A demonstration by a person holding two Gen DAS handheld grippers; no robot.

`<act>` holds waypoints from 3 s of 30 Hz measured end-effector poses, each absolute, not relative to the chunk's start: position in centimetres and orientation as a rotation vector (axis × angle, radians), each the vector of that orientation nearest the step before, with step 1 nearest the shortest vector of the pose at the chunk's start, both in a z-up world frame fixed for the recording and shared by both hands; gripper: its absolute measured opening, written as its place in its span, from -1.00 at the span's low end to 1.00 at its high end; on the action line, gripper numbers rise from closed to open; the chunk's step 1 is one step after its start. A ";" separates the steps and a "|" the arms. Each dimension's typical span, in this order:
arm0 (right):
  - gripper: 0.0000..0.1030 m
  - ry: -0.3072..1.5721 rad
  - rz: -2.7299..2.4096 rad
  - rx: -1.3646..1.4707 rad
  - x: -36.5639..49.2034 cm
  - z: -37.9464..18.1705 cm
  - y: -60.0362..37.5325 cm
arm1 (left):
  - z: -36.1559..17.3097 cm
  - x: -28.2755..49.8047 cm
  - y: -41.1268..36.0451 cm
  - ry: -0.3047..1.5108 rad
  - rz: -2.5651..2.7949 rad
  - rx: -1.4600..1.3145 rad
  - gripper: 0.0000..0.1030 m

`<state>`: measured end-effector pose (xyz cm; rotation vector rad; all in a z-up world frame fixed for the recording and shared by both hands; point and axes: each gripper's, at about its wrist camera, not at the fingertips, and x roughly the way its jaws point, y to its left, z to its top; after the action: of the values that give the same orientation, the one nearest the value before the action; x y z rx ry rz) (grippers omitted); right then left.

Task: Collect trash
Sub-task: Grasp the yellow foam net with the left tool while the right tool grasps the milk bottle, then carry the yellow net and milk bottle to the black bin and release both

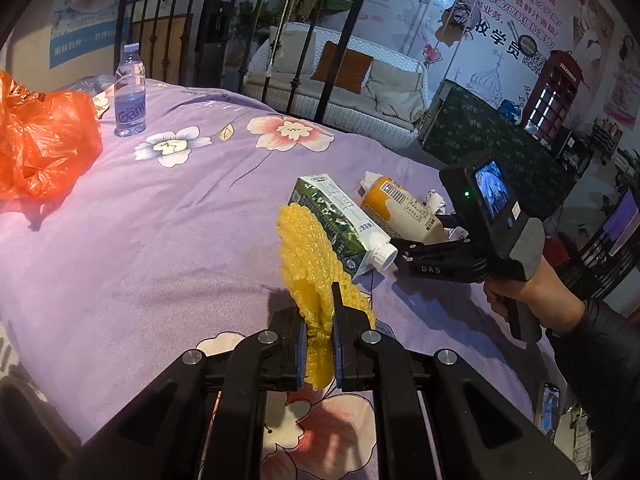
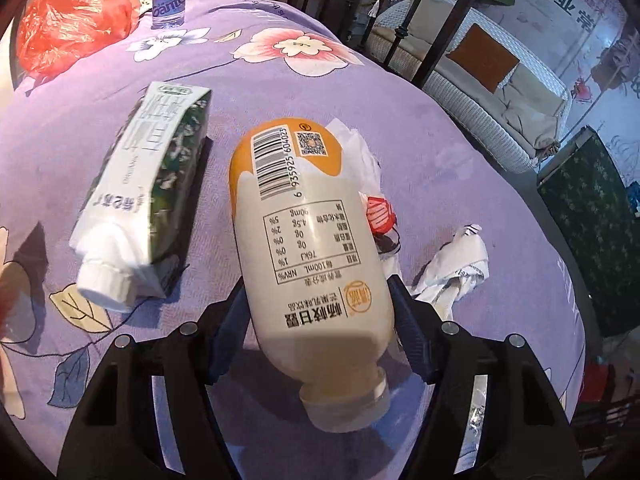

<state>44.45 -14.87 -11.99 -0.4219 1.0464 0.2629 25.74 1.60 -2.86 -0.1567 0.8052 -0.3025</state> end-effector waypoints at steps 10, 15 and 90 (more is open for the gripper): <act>0.28 1.019 0.231 -0.377 42.4 -10.8 -15.9 | -2.9 24.9 1.6 0.801 -0.307 -0.133 -0.82; 0.28 1.017 0.262 -0.254 40.6 -8.9 -17.9 | -2.5 24.2 1.8 0.792 -0.309 -0.127 -0.82; 0.28 0.772 0.758 0.038 13.8 -3.6 0.9 | -14.1 7.6 26.5 1.098 0.297 -0.361 0.47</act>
<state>13.78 0.91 -3.57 0.0384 0.7717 0.7582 7.58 26.47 -14.10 -0.3613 1.0981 0.2967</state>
